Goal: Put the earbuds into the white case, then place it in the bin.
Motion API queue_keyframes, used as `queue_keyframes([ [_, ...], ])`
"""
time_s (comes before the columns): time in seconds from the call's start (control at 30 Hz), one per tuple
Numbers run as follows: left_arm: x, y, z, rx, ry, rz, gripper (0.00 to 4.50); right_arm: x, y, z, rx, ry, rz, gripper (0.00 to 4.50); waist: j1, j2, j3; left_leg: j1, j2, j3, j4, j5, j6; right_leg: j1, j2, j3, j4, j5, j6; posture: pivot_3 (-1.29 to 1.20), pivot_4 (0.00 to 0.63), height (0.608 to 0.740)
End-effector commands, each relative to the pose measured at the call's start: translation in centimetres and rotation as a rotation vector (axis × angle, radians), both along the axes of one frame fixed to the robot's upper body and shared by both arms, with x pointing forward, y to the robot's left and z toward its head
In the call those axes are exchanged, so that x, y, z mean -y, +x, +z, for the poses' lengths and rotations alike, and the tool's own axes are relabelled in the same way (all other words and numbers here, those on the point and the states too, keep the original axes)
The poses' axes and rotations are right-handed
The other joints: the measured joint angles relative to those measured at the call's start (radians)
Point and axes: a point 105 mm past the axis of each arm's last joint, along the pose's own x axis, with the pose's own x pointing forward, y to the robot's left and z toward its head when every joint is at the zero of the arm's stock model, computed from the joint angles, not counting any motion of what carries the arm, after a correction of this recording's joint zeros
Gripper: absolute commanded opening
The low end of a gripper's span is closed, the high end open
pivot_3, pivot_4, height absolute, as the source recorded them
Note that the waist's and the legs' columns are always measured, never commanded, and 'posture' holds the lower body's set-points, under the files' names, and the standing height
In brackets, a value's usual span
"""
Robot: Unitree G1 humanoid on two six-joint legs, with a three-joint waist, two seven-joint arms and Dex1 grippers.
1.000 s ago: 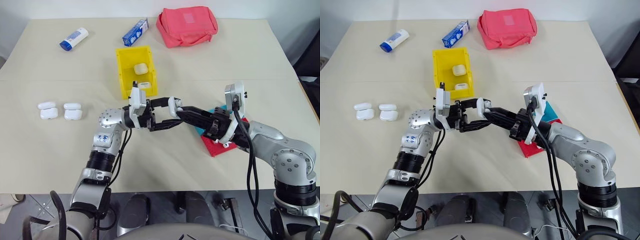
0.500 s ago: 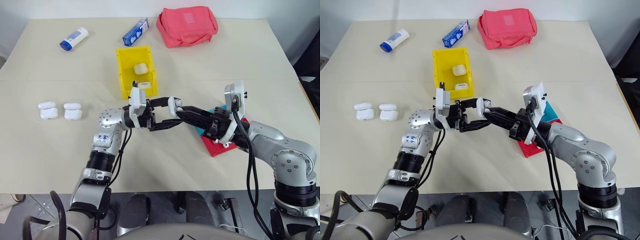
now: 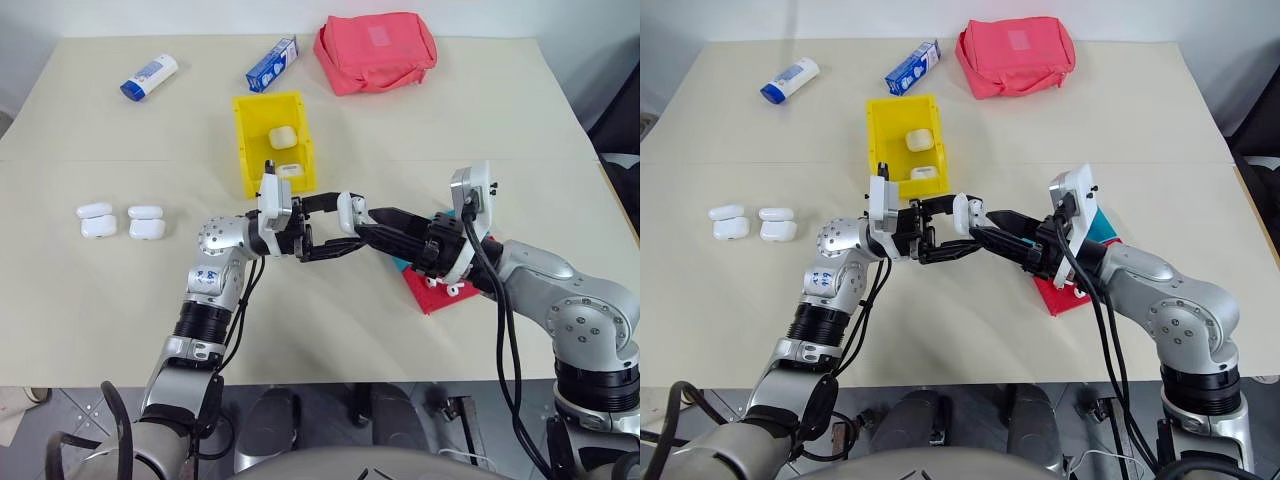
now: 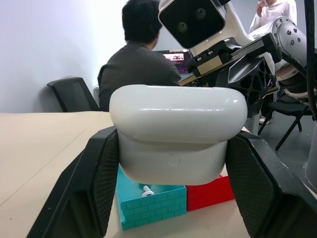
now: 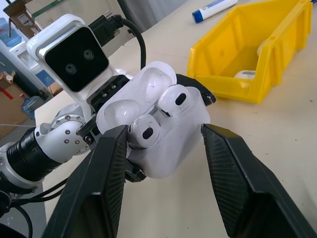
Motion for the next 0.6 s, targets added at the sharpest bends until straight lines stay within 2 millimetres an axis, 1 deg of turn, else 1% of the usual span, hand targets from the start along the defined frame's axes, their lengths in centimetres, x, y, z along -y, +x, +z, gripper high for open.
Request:
queue_keyframes([
  [0.03, 0.0, -0.7, 2.8, 0.117, -0.057, -0.025, 2.8, 1.1, 0.1, -0.1, -0.001, -0.045, -0.048, 2.42, 0.0, 0.0, 0.0, 0.0, 0.0, 0.0, 0.0, 0.0, 0.0, 0.0, 0.0, 0.0, 0.0, 0.0, 0.0, 0.0, 0.15, 0.74],
  [0.23, -0.1, 0.1, 2.5, 0.109, -0.03, 0.0, 2.8, 1.1, -0.8, 1.3, 0.04, -0.052, -0.007, 2.42, 0.0, 0.0, 0.0, 0.0, 0.0, -0.001, 0.0, 0.0, 0.0, 0.0, -0.002, 0.001, 0.0, 0.0, 0.0, 0.0, 0.15, 0.74],
  [0.43, 0.0, 0.9, 2.1, 0.09, 0.024, 0.031, 2.8, 1.4, -1.4, 1.3, 0.052, -0.106, 0.0, 2.42, 0.0, 0.0, 0.0, 0.0, 0.0, -0.001, 0.0, 0.0, 0.0, 0.0, -0.002, 0.0, -0.001, 0.0, 0.0, 0.0, 0.15, 0.74],
  [0.57, 0.2, 1.6, 1.4, 0.079, 0.126, 0.066, 2.8, 2.3, -1.7, 1.0, 0.082, -0.196, -0.035, 2.42, 0.002, 0.0, 0.0, -0.001, 0.0, -0.001, 0.0, 0.0, 0.0, 0.0, -0.001, 0.0, -0.001, 0.0, 0.0, 0.0, 0.15, 0.74],
  [0.6, 0.3, 1.6, 1.3, 0.091, 0.155, 0.059, 2.8, 2.8, -1.6, 1.3, 0.107, -0.232, -0.061, 2.42, 0.002, 0.0, 0.0, -0.001, -0.001, 0.0, 0.0, 0.0, 0.0, 0.0, -0.001, 0.0, -0.001, 0.0, 0.0, 0.0, 0.15, 0.74],
])
